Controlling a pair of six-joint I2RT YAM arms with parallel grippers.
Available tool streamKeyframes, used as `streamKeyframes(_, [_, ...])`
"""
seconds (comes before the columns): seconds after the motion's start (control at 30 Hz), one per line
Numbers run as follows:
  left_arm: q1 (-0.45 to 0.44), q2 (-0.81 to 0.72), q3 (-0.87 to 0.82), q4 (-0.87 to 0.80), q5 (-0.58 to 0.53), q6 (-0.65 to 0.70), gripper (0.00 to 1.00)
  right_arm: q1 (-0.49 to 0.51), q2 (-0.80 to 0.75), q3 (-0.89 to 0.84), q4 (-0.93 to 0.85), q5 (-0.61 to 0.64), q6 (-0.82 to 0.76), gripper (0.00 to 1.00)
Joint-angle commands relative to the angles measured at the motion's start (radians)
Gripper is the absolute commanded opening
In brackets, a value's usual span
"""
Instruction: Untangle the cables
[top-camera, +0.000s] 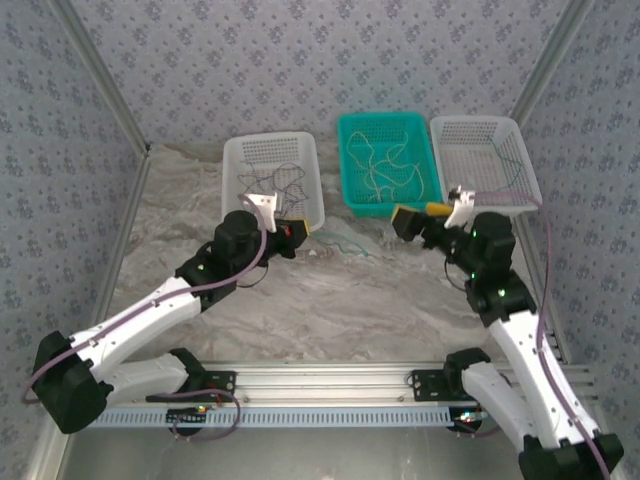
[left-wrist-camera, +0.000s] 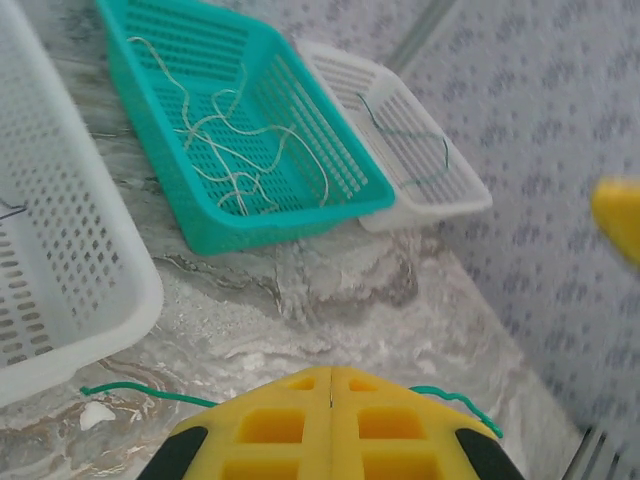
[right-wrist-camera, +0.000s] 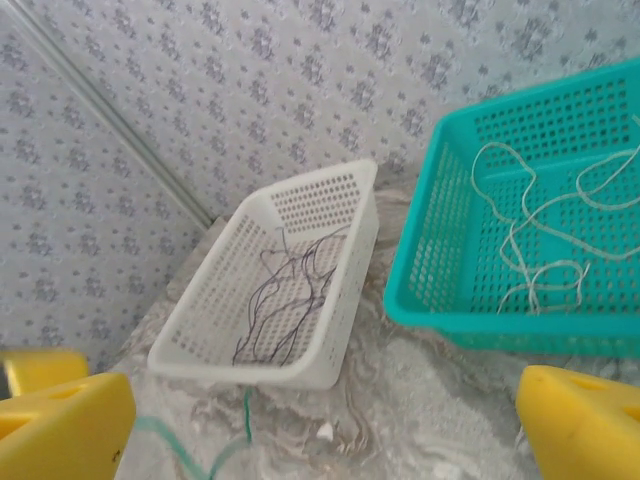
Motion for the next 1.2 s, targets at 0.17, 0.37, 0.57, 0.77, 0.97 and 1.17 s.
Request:
streamKeyframes(0.17, [0.005, 0.061, 0.136, -0.104, -0.181, -0.383, 0.0, 0.336, -0.088, -0.317, 0.421, 0.227, 0.098, 1.0])
streamKeyframes(0.37, [-0.02, 0.089, 0.171, -0.098, -0.172, -0.463, 0.0, 0.592, 0.196, -0.369, 0.834, 0.545, -0.062, 1.0])
streamKeyframes(0.57, [-0.045, 0.087, 0.173, -0.108, -0.194, -0.488, 0.01, 0.589, 0.567, -0.3, 1.193, 0.712, -0.254, 1.0])
streamKeyframes(0.77, [-0.055, 0.064, 0.155, -0.102, -0.206, -0.502, 0.01, 0.54, 0.803, -0.223, 1.365, 0.738, -0.227, 0.82])
streamKeyframes(0.97, [-0.057, 0.053, 0.15, -0.103, -0.222, -0.495, 0.01, 0.535, 0.876, -0.231, 1.437, 0.743, -0.212, 0.07])
streamKeyframes(1.17, [-0.047, 0.005, 0.187, -0.177, -0.31, -0.364, 0.01, 0.519, 0.815, -0.304, 1.344, 0.807, -0.197, 0.0])
